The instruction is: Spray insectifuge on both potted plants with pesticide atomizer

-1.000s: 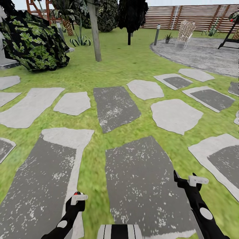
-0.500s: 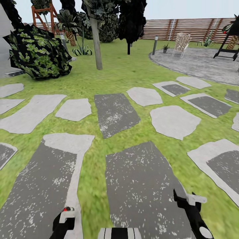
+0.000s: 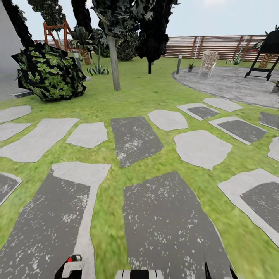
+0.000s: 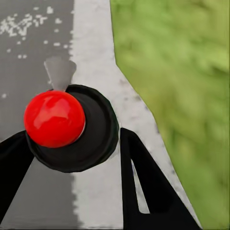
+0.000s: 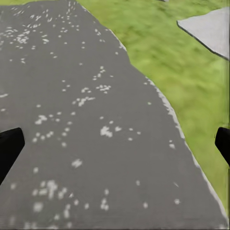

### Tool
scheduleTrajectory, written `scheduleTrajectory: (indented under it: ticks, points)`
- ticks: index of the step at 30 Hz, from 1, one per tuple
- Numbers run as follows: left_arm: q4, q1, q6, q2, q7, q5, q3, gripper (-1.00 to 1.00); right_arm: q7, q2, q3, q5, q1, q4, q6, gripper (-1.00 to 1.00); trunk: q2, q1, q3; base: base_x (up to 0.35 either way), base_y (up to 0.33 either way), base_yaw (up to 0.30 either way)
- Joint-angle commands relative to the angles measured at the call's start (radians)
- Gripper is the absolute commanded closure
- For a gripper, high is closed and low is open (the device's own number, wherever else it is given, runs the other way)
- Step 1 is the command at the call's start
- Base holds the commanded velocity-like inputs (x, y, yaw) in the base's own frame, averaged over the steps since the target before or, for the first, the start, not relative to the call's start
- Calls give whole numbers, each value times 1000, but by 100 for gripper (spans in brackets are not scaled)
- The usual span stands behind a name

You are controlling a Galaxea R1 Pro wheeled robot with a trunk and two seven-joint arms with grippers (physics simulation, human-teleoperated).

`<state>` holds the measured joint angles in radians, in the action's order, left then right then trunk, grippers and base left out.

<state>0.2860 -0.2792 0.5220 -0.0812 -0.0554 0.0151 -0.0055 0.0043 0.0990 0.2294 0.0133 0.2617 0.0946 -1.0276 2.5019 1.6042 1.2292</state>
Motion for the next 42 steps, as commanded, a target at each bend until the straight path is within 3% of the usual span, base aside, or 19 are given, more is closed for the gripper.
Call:
scheduleTrajectory:
  ticks: [1,8,16,26,42]
  points:
    - [-1,8,4,0,-3,0,20,100,3,-3,2,3,1,-24,-8,-100,0,-1,-3,0,0,0]
    - [-1,14,4,1,-1,0,34,100,4,-10,1,4,1,-38,-5,-100,-2,-4,-30,0,0,0]
    - [-1,14,4,1,-1,0,35,100,6,-9,2,4,1,-38,-5,-100,-2,-4,-30,0,0,-23]
    - [-1,14,4,1,-1,0,35,100,8,-8,1,4,1,-37,-5,-100,-2,-4,-34,0,0,-271]
    - [-1,14,4,2,-1,2,35,100,8,-9,1,4,1,-38,-5,-100,-114,-66,-84,0,0,-300]
